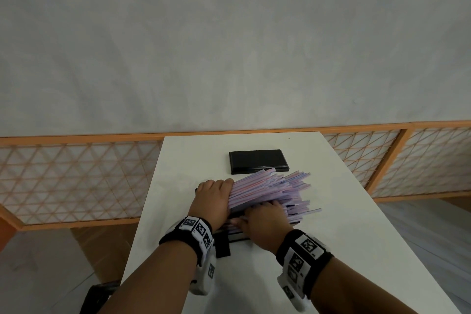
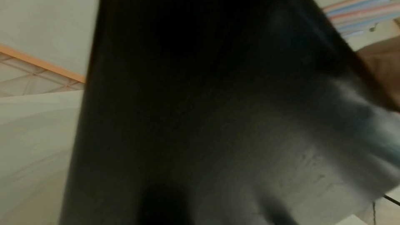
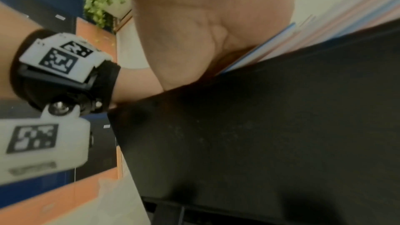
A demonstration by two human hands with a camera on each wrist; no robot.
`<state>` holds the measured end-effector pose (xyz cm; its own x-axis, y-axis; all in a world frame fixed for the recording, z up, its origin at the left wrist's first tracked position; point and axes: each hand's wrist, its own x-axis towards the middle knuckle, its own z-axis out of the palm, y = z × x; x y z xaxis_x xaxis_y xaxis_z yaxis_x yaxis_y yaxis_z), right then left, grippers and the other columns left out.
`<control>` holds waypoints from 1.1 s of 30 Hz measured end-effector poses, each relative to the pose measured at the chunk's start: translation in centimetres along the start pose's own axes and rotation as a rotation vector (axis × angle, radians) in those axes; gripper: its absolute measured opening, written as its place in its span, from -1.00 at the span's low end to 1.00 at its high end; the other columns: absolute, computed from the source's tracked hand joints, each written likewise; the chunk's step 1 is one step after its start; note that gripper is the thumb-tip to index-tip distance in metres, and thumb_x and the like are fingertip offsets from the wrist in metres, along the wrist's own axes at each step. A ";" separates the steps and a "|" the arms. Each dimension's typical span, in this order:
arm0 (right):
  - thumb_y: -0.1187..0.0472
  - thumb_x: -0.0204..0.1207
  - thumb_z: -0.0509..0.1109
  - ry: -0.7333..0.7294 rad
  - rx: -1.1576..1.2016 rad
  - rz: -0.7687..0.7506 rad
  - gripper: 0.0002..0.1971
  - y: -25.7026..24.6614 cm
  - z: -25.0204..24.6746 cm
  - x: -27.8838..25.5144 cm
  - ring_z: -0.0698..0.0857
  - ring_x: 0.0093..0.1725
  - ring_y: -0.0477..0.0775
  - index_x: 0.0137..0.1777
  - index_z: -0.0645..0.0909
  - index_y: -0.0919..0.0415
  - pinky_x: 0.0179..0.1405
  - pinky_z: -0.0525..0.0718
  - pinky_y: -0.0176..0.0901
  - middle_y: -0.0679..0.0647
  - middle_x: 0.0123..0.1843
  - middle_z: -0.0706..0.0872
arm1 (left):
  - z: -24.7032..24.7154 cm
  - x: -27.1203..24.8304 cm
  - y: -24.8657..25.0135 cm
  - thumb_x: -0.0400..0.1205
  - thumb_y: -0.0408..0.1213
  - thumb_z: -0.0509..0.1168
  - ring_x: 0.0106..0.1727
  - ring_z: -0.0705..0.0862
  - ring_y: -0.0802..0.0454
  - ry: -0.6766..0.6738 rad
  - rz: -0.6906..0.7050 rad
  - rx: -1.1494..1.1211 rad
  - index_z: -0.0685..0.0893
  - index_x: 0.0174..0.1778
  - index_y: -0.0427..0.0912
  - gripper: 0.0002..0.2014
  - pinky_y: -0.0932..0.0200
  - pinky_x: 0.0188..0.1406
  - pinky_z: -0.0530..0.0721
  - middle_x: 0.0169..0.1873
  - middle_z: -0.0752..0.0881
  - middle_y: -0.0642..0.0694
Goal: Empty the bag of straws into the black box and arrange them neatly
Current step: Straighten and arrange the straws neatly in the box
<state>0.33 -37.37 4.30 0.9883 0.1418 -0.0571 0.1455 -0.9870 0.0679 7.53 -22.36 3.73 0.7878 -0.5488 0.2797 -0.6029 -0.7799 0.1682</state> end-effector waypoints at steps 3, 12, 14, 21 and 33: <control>-0.16 0.67 0.05 0.030 0.270 -0.063 -0.56 0.1 -0.3 0.3 0.68 0.13 0.18 0.28 0.58 0.08 0.12 0.59 -0.04 0.10 0.15 0.73 | 0.0 0.1 0.0 0.34 -0.26 0.37 -0.08 0.62 -0.23 0.011 0.007 0.005 0.56 0.18 -0.18 -0.54 -0.10 -0.01 0.55 -0.09 0.70 -0.16; 0.07 0.50 0.30 0.836 0.408 0.384 -0.67 3.2 1.0 -4.3 0.45 0.36 0.28 0.18 0.56 0.25 0.44 0.34 0.15 0.28 0.29 0.57 | 0.1 -0.1 0.0 0.30 -0.27 0.41 -0.07 0.61 -0.19 0.011 0.000 -0.001 0.57 0.18 -0.16 -0.51 -0.06 0.03 0.50 -0.09 0.70 -0.13; 0.16 0.55 0.37 0.731 0.500 0.469 -0.52 3.5 1.3 -4.3 0.25 0.55 0.36 0.42 0.42 0.30 0.55 0.23 0.29 0.37 0.55 0.31 | 0.1 -0.2 0.1 0.28 -0.28 0.43 -0.09 0.62 -0.21 0.012 0.004 -0.004 0.59 0.16 -0.18 -0.51 -0.07 0.01 0.52 -0.12 0.70 -0.14; 0.10 0.68 0.17 0.529 0.576 0.300 -0.40 2.1 2.6 -3.2 -0.27 0.62 0.26 0.65 0.09 0.27 0.57 -0.11 0.14 0.26 0.69 -0.01 | -0.1 -0.2 0.1 0.37 -0.25 0.36 0.01 0.59 -0.20 -0.018 -0.011 0.003 0.55 0.23 -0.16 -0.53 -0.07 0.10 0.45 -0.02 0.68 -0.14; 0.14 0.27 0.41 0.707 0.302 -0.148 -0.63 0.4 2.5 -5.3 0.61 0.09 0.14 0.11 0.58 0.13 0.17 0.53 -0.02 0.08 0.10 0.63 | -0.1 0.0 0.3 0.52 -0.24 0.22 0.17 0.52 -0.15 -0.035 -0.024 0.028 0.45 0.34 -0.10 -0.57 0.00 0.24 0.33 0.15 0.63 -0.11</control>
<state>-4.94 -38.65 2.09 0.7695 0.1876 0.6104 0.3593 -0.9174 -0.1711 7.33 -22.52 3.84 0.8061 -0.5397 0.2425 -0.5806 -0.8006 0.1481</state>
